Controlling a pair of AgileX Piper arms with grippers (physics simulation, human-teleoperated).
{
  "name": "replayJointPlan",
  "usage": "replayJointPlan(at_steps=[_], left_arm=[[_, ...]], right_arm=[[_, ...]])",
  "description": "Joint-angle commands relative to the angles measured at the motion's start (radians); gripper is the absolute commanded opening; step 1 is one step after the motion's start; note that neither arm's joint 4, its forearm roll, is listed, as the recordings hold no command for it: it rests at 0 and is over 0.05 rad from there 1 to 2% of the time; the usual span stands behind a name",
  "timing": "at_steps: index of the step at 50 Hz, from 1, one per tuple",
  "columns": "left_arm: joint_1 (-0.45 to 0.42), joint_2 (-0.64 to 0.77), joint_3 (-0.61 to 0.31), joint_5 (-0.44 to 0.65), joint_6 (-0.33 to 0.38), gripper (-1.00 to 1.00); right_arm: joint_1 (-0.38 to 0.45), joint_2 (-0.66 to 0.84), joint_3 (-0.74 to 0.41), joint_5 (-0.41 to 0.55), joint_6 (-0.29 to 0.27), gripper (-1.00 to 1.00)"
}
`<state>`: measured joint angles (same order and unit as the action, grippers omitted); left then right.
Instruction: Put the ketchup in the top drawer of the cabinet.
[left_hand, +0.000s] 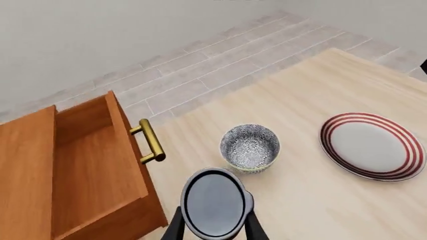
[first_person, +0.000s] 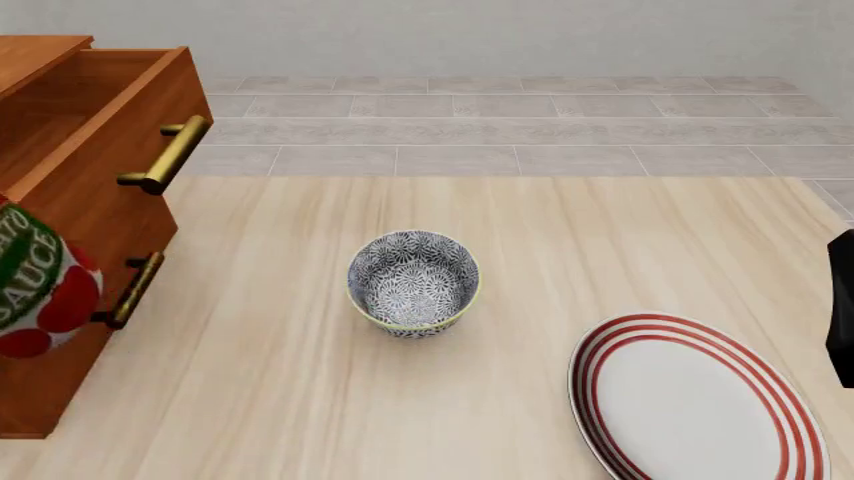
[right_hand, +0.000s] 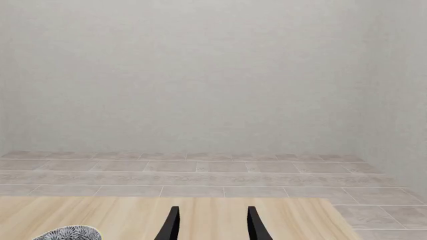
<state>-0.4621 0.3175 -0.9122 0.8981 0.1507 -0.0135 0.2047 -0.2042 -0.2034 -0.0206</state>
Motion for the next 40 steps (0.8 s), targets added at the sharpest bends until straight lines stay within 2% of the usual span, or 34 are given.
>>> replayJointPlan(at_steps=[1,3,4,5,6,9,12,14,15,20,22,23,26,28,33,35,37,40], left_arm=[[0.061,0.040,-0.204,0.146,0.013,-1.00],[0.100,0.028,-0.284,0.151,0.032,-1.00],[0.089,0.029,-0.308,0.159,0.031,-1.00],[0.060,0.039,-0.320,0.178,0.023,-1.00],[0.073,0.047,-0.316,0.194,0.032,-1.00],[0.119,0.081,-0.339,0.203,-0.001,-1.00],[0.134,0.082,-0.360,0.190,0.041,-1.00],[0.136,0.106,-0.398,0.193,0.048,-1.00],[0.143,0.129,-0.417,0.204,0.023,-1.00],[0.135,0.190,-0.515,0.238,0.040,-1.00],[0.141,0.218,-0.554,0.256,0.011,-1.00],[0.149,0.247,-0.599,0.269,0.018,-1.00],[0.156,0.262,-0.619,0.277,0.026,-1.00],[0.175,0.272,-0.626,0.270,0.060,-1.00],[0.217,0.308,-0.620,0.262,0.045,-1.00],[0.255,0.350,-0.622,0.263,-0.021,-1.00],[0.265,0.358,-0.622,0.240,0.026,-1.00],[0.290,0.395,-0.643,0.220,0.026,-1.00]], right_arm=[[0.000,0.000,0.000,0.000,0.000,1.00],[0.000,0.000,0.000,0.000,0.000,1.00],[0.000,0.000,0.000,0.000,0.000,1.00],[0.000,0.000,0.000,0.000,0.000,1.00],[0.000,0.000,0.000,0.000,0.000,1.00],[0.000,0.000,0.000,0.000,0.000,1.00],[0.000,0.000,0.000,0.000,0.000,1.00],[0.000,0.000,0.000,0.000,0.000,1.00],[0.000,0.000,0.000,0.000,0.000,1.00],[0.000,0.000,0.000,0.000,0.000,1.00],[0.000,0.000,0.000,0.000,0.000,1.00],[0.000,0.000,0.000,0.000,0.000,1.00],[0.000,0.000,0.000,0.000,0.000,1.00],[0.000,0.000,0.000,0.000,0.000,1.00],[0.000,0.000,0.000,0.000,0.000,1.00],[0.000,0.000,0.000,0.000,0.000,1.00],[0.000,0.000,0.000,0.000,0.000,1.00],[0.000,0.000,0.000,0.000,0.000,1.00]])
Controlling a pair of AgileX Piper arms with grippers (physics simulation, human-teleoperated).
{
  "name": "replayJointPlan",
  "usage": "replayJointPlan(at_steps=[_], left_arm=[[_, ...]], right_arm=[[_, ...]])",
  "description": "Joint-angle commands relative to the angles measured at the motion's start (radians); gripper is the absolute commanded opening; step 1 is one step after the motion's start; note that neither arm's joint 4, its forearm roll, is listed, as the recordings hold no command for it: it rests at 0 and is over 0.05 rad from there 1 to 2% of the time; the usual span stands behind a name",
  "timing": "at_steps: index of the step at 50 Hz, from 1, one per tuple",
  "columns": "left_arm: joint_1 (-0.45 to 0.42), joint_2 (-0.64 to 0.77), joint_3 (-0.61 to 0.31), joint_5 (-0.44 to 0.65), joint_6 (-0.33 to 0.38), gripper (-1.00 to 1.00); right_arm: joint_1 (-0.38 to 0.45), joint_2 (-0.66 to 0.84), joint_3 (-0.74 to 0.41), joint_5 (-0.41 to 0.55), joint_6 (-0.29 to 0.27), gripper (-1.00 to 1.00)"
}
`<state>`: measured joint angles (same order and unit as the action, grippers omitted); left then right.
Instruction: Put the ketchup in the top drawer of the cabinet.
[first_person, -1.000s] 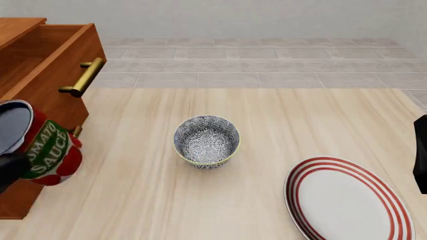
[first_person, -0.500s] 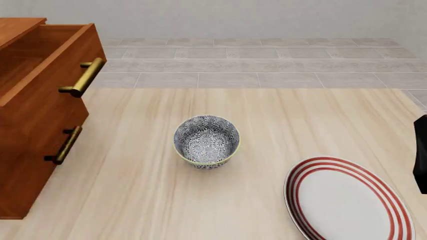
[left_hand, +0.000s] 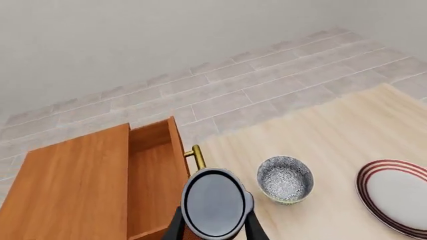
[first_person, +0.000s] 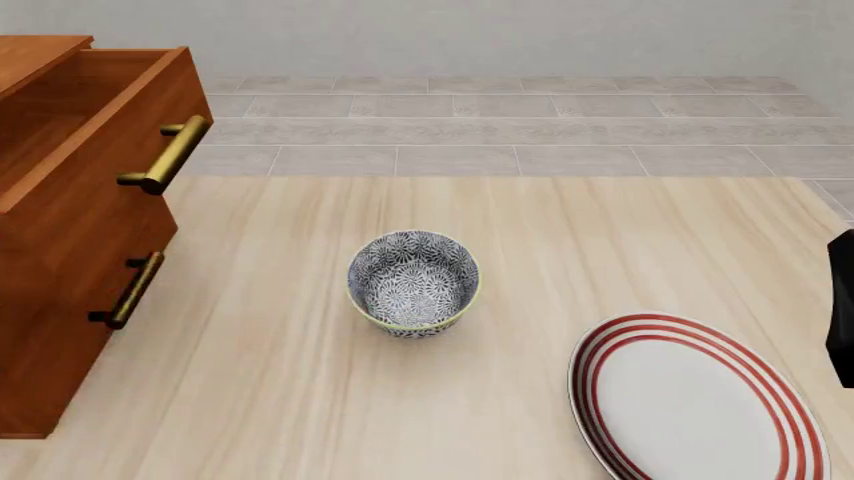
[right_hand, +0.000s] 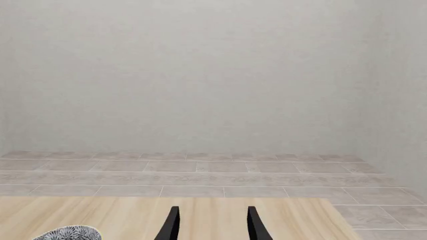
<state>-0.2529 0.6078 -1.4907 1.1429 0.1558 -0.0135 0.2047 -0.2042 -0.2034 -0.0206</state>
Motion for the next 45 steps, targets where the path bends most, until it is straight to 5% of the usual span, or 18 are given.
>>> replayJointPlan(at_steps=[1,5,22,34,45], left_arm=[[0.082,0.119,-0.073,-0.028,0.020,-1.00],[0.052,0.115,-0.078,-0.050,0.039,-1.00],[0.225,0.255,-0.074,-0.130,0.017,-1.00],[0.297,0.310,0.019,-0.219,0.026,-1.00],[0.331,0.363,0.069,-0.250,-0.069,-1.00]], right_arm=[[0.000,0.000,0.000,0.000,0.000,1.00],[0.000,0.000,0.000,0.000,0.000,1.00],[0.000,0.000,0.000,0.000,0.000,1.00],[0.000,0.000,0.000,0.000,0.000,1.00],[0.000,0.000,0.000,0.000,0.000,1.00]])
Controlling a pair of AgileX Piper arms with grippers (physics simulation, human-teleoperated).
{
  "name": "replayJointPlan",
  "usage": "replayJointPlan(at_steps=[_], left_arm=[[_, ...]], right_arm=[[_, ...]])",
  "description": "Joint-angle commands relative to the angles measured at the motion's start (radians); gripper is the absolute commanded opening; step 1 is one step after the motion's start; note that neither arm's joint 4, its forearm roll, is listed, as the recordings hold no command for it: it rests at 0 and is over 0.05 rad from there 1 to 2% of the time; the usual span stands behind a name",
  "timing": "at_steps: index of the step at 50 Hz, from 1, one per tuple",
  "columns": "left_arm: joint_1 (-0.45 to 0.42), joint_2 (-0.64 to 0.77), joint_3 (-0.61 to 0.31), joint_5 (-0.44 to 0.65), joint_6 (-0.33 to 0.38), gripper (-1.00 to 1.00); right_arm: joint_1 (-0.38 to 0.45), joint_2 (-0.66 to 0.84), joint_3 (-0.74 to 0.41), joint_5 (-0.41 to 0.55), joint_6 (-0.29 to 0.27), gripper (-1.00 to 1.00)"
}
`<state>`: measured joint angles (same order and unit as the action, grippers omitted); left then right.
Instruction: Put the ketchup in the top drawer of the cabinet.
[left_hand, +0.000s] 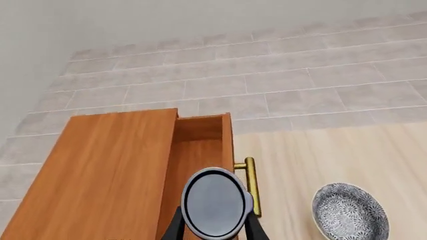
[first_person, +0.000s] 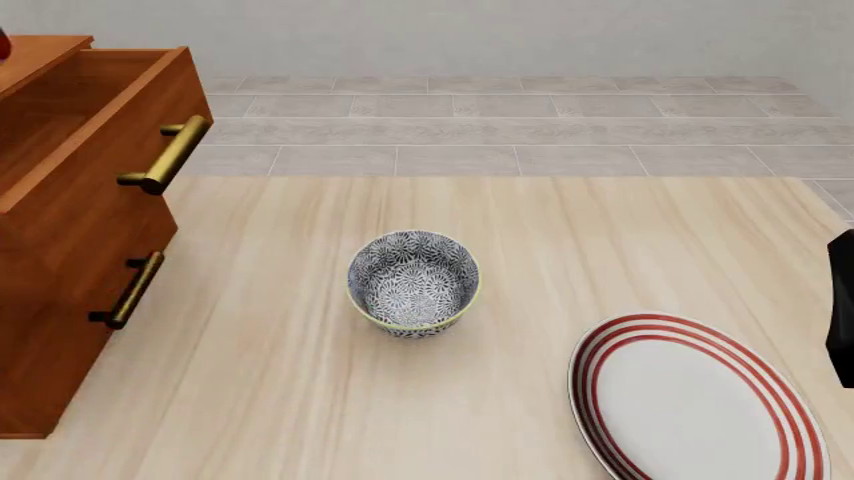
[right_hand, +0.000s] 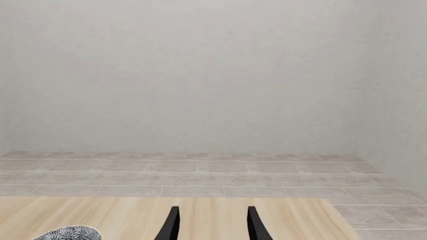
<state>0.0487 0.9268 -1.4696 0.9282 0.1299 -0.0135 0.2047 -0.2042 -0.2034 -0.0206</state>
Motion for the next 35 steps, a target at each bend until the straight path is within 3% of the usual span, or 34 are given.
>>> replayJointPlan(at_steps=[1,13,15,19,26,30,35], left_arm=[[0.036,0.038,0.055,-0.045,-0.019,-1.00],[0.088,0.081,0.075,-0.069,-0.061,-1.00],[0.085,0.088,0.086,-0.064,-0.111,-1.00],[0.094,0.085,0.110,-0.086,-0.089,-1.00],[0.091,0.090,0.104,-0.082,-0.111,-1.00],[0.118,0.097,0.143,-0.122,-0.056,-1.00],[0.138,0.114,0.127,-0.133,-0.054,-1.00]], right_arm=[[0.000,0.000,0.000,0.000,0.000,1.00],[0.000,0.000,0.000,0.000,0.000,1.00],[0.000,0.000,0.000,0.000,0.000,1.00],[0.000,0.000,0.000,0.000,0.000,1.00],[0.000,0.000,0.000,0.000,0.000,1.00],[0.000,0.000,0.000,0.000,0.000,1.00],[0.000,0.000,0.000,0.000,0.000,1.00]])
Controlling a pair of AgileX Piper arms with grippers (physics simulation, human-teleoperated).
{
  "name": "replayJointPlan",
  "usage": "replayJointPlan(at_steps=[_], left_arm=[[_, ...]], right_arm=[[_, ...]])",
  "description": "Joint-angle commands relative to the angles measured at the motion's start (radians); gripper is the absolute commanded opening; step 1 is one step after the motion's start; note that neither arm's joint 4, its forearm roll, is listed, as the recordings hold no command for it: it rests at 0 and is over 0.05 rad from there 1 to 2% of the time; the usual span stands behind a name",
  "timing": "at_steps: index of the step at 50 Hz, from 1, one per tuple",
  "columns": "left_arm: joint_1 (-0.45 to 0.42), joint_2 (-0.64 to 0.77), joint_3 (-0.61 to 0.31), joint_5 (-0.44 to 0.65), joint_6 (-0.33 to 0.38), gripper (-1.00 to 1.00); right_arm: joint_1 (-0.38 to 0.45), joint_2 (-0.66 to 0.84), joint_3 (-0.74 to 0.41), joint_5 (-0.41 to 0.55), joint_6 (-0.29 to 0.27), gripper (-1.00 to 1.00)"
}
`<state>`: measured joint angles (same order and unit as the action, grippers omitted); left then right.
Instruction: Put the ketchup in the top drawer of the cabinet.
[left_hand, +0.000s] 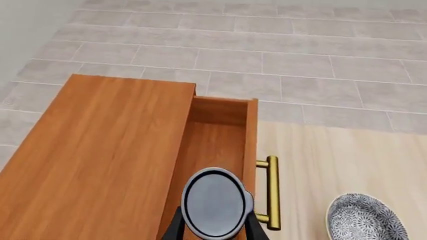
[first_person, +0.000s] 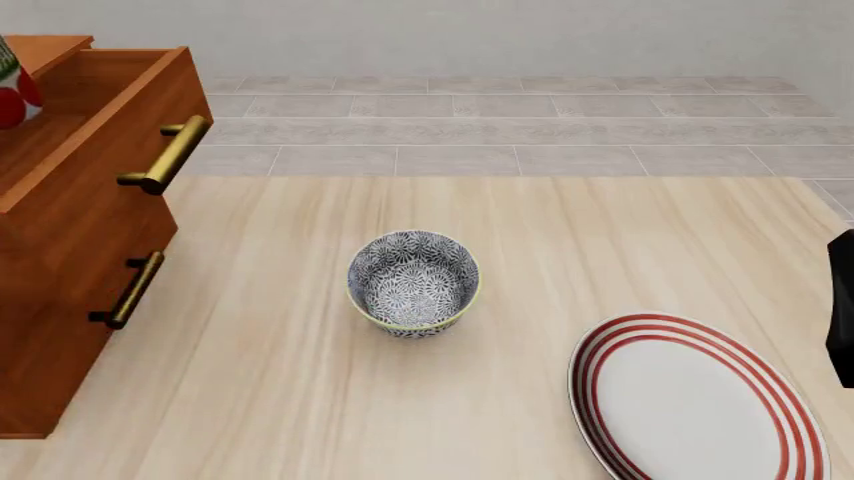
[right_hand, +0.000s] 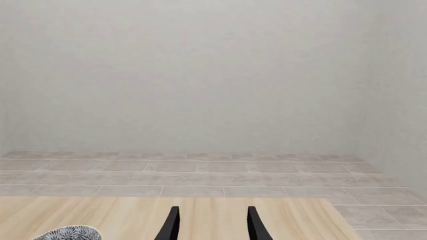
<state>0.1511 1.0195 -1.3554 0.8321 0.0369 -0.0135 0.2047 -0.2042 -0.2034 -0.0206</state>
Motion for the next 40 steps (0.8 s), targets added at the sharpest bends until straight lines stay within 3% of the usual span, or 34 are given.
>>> replayJointPlan(at_steps=[1,6,12,40], left_arm=[[0.032,0.021,0.009,-0.036,0.037,-1.00],[-0.020,-0.034,0.039,-0.041,0.120,-1.00],[0.051,0.038,0.012,-0.050,0.070,-1.00],[0.036,0.062,0.071,-0.104,0.066,-1.00]], right_arm=[[0.000,0.000,0.000,0.000,0.000,1.00],[0.000,0.000,0.000,0.000,0.000,1.00],[0.000,0.000,0.000,0.000,0.000,1.00],[0.000,0.000,0.000,0.000,0.000,1.00]])
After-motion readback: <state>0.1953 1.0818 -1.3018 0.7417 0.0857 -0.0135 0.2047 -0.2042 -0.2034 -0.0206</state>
